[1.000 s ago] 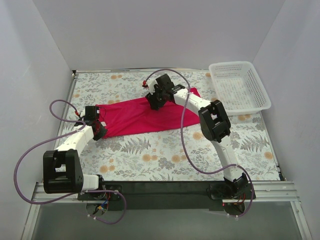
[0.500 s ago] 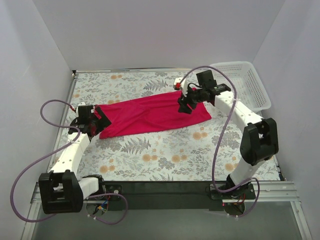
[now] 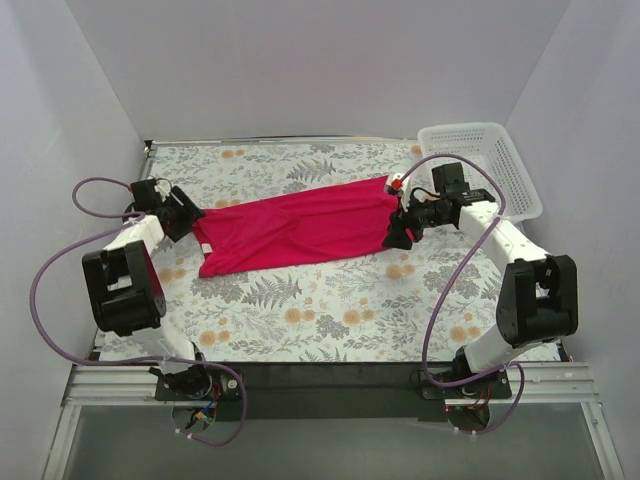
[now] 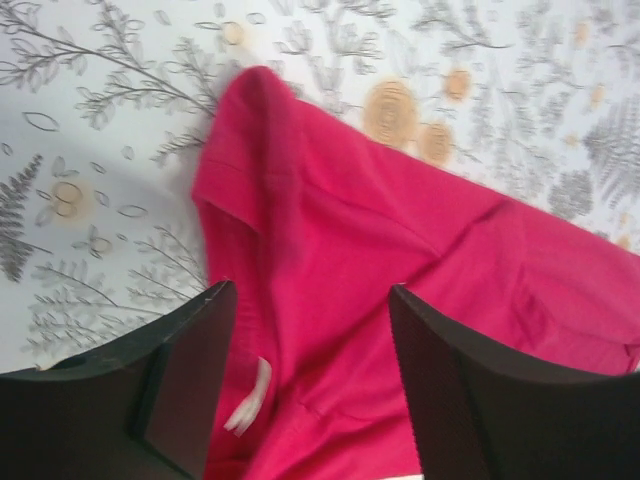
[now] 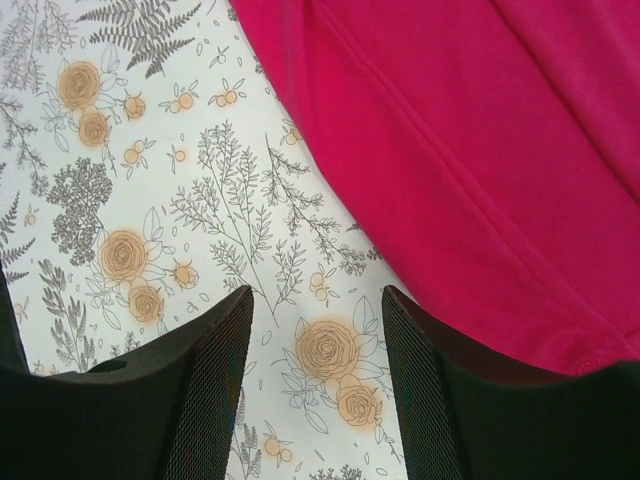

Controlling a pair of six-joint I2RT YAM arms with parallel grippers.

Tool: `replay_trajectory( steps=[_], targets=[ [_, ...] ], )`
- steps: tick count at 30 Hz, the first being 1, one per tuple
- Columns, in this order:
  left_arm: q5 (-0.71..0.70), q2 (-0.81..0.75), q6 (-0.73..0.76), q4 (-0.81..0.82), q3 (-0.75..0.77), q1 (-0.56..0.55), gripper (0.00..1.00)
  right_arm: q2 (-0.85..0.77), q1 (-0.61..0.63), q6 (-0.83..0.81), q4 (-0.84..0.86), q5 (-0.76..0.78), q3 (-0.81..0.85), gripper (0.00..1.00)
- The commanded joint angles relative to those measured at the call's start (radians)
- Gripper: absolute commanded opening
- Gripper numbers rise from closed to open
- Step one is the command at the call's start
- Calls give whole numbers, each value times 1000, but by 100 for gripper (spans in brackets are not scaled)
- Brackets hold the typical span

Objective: Fold and stack the t-shirts
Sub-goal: Fold the tshirt

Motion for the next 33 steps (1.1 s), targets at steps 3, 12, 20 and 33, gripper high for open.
replay_trajectory(
  steps=[3,12,20,33],
  targets=[
    [98,107,28,-9,104,51,54,-38,-23,12,14,-87,-13,51],
    [91,244,36,-60,156,51,33,-39,-63,19,14,-109,-16,50],
    [11,363,51,-135,305,57,0,-44,-100,21,12,-118,-22,50],
    [-27,623,84,-233,711,75,3,-18,-123,7,11,-67,-25,49]
  ],
)
